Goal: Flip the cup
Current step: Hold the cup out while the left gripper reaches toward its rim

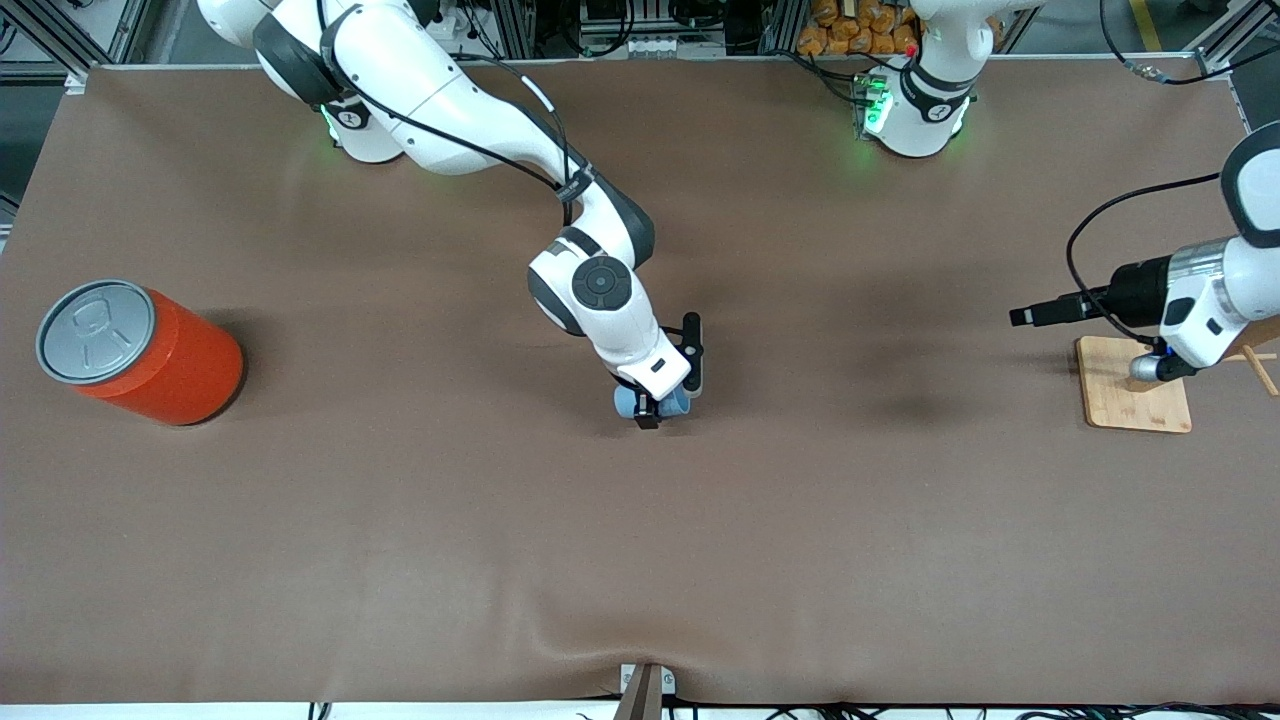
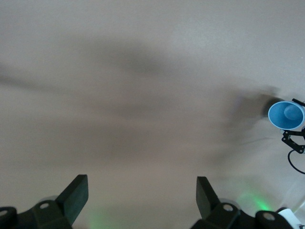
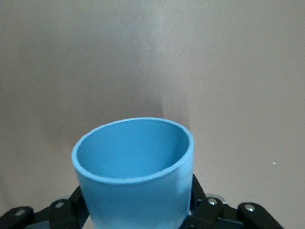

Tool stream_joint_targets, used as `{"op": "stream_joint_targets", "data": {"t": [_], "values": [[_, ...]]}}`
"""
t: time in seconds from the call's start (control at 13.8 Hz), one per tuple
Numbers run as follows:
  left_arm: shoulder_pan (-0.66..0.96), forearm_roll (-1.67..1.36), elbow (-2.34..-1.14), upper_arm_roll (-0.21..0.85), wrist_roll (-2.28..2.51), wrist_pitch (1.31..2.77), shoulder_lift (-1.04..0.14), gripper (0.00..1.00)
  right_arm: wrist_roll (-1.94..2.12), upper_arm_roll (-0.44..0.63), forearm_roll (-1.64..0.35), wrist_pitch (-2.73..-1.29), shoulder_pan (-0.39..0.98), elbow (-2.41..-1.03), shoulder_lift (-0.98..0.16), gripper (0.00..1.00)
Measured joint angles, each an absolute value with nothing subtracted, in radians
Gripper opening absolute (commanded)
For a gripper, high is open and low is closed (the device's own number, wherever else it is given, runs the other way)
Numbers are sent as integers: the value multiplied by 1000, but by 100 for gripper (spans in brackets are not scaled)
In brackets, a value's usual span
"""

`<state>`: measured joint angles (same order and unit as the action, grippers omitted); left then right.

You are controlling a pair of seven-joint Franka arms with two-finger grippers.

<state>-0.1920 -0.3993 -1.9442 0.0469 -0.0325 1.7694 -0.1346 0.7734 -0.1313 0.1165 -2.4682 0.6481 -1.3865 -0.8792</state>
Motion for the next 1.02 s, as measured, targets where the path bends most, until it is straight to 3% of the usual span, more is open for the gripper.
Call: {"op": "stream_joint_targets", "data": {"t": [0.51, 1.02], "values": [[-191, -683, -2028, 114, -261, 1899, -239, 100, 773, -129, 178, -2499, 649, -1399, -880, 100], [-179, -963, -2033, 297, -284, 2095, -377, 93, 734, -125, 149, -2463, 641, -1389, -860, 100]]}}
